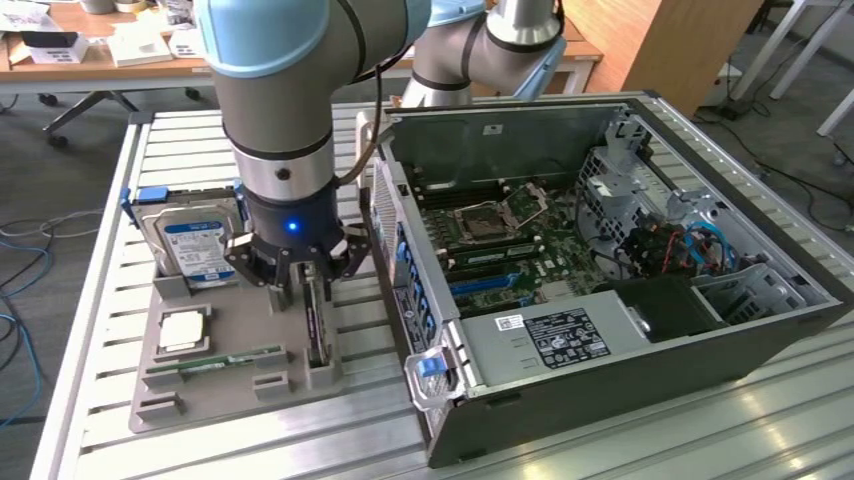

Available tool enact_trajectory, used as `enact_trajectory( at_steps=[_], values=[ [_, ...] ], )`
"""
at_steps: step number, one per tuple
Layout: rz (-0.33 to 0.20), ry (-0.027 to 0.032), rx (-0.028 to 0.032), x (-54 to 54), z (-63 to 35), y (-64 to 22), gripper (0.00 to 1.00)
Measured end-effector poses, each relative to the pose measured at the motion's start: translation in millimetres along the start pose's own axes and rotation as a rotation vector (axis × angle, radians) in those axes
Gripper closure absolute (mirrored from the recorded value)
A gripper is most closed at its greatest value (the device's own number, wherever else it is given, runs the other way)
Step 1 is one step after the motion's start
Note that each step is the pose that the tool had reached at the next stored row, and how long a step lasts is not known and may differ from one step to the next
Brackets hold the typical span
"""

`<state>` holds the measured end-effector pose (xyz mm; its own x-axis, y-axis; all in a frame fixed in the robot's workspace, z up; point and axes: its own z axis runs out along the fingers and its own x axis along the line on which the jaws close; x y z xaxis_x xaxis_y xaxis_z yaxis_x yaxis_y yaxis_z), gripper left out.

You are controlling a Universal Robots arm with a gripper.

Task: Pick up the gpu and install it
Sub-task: 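Pick up the gpu and move the gpu toward the slot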

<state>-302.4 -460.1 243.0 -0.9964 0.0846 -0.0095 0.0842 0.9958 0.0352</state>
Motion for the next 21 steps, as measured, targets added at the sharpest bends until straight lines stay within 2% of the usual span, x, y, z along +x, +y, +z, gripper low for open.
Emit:
enact_trajectory(
  at_steps=[7,15,21],
  values=[
    [0.0,-0.0001,0.0,-0.2,1.4,-1.7,0.53],
    [0.0,0.0,0.0,-0.1,12.4,-2.3,0.53],
    [0.0,0.0,0.0,-0.2,12.7,-2.7,0.53]
  ],
)
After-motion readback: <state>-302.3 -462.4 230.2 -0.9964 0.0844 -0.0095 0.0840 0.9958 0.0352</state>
